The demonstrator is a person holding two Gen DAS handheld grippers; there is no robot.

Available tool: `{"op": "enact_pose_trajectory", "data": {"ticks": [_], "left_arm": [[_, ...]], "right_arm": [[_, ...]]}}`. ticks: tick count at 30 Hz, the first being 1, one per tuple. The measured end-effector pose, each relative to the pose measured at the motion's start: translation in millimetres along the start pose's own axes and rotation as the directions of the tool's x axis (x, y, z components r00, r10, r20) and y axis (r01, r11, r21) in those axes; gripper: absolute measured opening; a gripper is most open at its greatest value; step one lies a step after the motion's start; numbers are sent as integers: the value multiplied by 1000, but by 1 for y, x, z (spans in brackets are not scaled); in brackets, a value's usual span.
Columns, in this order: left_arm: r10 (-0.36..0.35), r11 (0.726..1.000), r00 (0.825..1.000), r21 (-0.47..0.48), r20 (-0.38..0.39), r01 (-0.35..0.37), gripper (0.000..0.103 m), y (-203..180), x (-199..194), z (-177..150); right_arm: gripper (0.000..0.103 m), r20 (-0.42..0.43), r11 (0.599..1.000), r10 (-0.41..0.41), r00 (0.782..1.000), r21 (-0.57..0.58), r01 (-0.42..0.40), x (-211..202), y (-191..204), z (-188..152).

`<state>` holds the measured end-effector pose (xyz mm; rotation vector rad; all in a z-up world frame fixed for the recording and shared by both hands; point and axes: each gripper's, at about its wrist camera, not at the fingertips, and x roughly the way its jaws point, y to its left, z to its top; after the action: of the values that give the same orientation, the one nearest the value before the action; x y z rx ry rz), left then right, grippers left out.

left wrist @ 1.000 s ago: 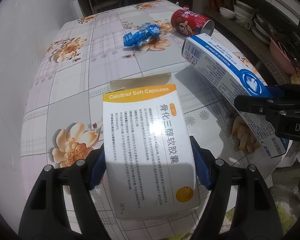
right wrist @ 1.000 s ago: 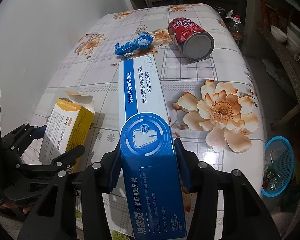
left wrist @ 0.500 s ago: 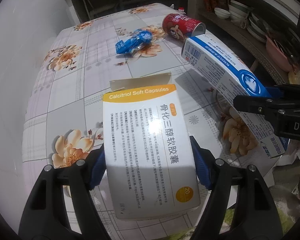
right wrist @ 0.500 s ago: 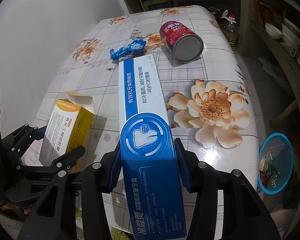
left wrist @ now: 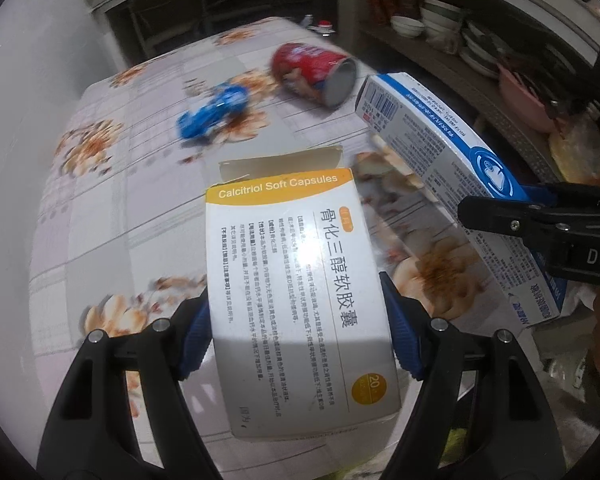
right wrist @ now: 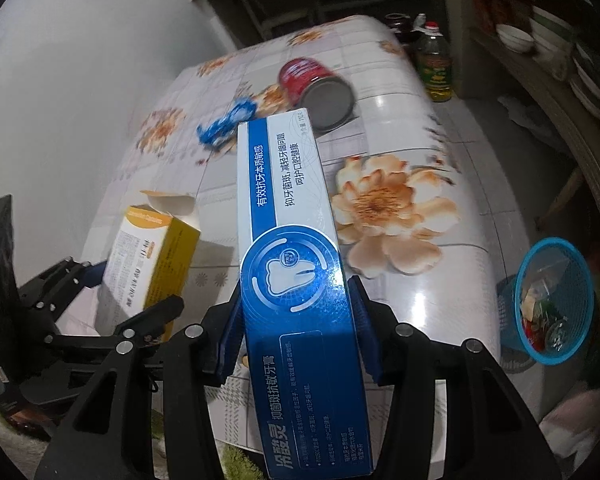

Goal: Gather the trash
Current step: 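Carry both boxes over the blue basket and open the right tool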

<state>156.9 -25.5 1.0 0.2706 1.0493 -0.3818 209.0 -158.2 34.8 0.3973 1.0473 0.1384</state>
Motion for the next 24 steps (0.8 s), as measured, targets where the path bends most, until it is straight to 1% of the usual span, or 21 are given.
{"op": "enact_pose_trajectory", "data": {"ticks": [4, 6, 9, 13, 15, 17, 18, 19, 20, 21, 23, 24], "left_arm": [[-47, 997, 999, 66, 13, 46, 71, -25, 2, 19], [-79, 993, 997, 91, 18, 77, 71, -39, 3, 29], [-143, 983, 989, 123, 23, 139, 71, -65, 7, 46], [-217, 961, 975, 184, 35, 207, 71, -108, 15, 65], [-255, 949, 967, 200, 23, 245, 71, -127, 22, 73], [-299, 934, 954, 206, 3, 292, 71, -144, 29, 81], [-331, 922, 943, 208, -14, 327, 71, -158, 35, 86], [-350, 914, 936, 208, -30, 349, 71, -167, 39, 89], [-364, 907, 930, 209, -47, 366, 71, -175, 43, 92], [-385, 896, 920, 210, -72, 392, 71, -188, 50, 96], [-420, 875, 898, 207, -126, 438, 71, -212, 64, 103], [-426, 869, 891, 202, -155, 451, 71, -222, 72, 105]], "right_arm": [[48, 56, 996, 13, 998, 92, -18, -23, -30, -4], [48, 90, 990, 2, 996, 139, -14, -38, -48, -9], [48, 130, 977, -34, 991, 211, 6, -58, -78, -16], [48, 177, 941, -74, 981, 337, 10, -82, -125, -33], [48, 202, 910, -88, 975, 415, -3, -93, -154, -45], [48, 218, 874, -106, 970, 485, -13, -101, -182, -60], [48, 225, 851, -120, 967, 524, -16, -105, -198, -68], [48, 228, 835, -129, 965, 550, -19, -107, -208, -73], [48, 234, 807, -138, 962, 590, -27, -109, -223, -82], [48, 240, 780, -143, 960, 624, -40, -109, -237, -90], [48, 246, 710, -149, 958, 701, -70, -104, -268, -108], [48, 244, 681, -147, 959, 728, -80, -101, -279, -115]]}}
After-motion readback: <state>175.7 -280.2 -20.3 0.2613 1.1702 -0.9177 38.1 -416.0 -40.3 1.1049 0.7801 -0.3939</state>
